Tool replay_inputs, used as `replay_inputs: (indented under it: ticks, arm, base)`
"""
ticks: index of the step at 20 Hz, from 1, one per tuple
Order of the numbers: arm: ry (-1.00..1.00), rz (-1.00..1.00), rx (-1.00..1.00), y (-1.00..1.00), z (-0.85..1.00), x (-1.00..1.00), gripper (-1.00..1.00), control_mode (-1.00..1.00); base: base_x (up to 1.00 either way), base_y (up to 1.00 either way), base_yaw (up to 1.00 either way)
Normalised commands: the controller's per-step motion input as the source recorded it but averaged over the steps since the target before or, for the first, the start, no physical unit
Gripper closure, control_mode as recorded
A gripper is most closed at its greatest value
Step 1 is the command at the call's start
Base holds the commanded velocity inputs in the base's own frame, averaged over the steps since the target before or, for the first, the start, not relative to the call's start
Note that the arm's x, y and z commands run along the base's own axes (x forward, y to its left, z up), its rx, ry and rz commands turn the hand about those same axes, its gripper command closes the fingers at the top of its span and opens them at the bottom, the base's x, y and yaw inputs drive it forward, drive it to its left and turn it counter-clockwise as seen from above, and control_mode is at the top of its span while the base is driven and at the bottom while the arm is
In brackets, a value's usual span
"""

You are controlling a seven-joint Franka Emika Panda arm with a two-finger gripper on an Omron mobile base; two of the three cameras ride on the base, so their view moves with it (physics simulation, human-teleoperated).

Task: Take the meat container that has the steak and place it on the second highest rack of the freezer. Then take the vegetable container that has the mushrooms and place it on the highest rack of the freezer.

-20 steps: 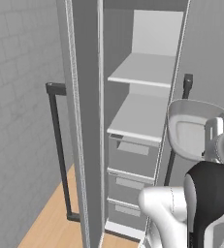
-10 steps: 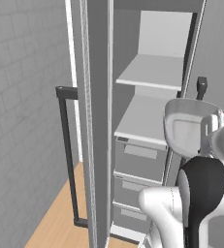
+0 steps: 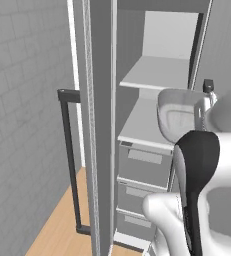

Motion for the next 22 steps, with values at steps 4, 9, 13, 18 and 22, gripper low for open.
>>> replay_inputs:
  ticks: [4,9,13,18,22]
  arm:
    - [0.12,0.03,0.0,0.1,-0.02,0.24,1.0,-1.0]
    - [0.01,0.0,0.0,0.0,-0.35,0.45,1.0,-1.0]
    - [0.0,0.0,0.0,0.0,-0.62,0.49,1.0,-1.0]
    - [0.02,0.0,0.0,0.0,-0.55,0.65,1.0,-1.0]
    - [0.01,0.0,-0.01,-0.14,-0.28,0.71,1.0,-1.0]
  base:
    - [0.0,0.0,0.0]
    - [0.0,0.0,0.0]
    - [0.0,0.0,0.0]
    - [0.0,0.0,0.0]
    - [0.0,0.0,0.0]
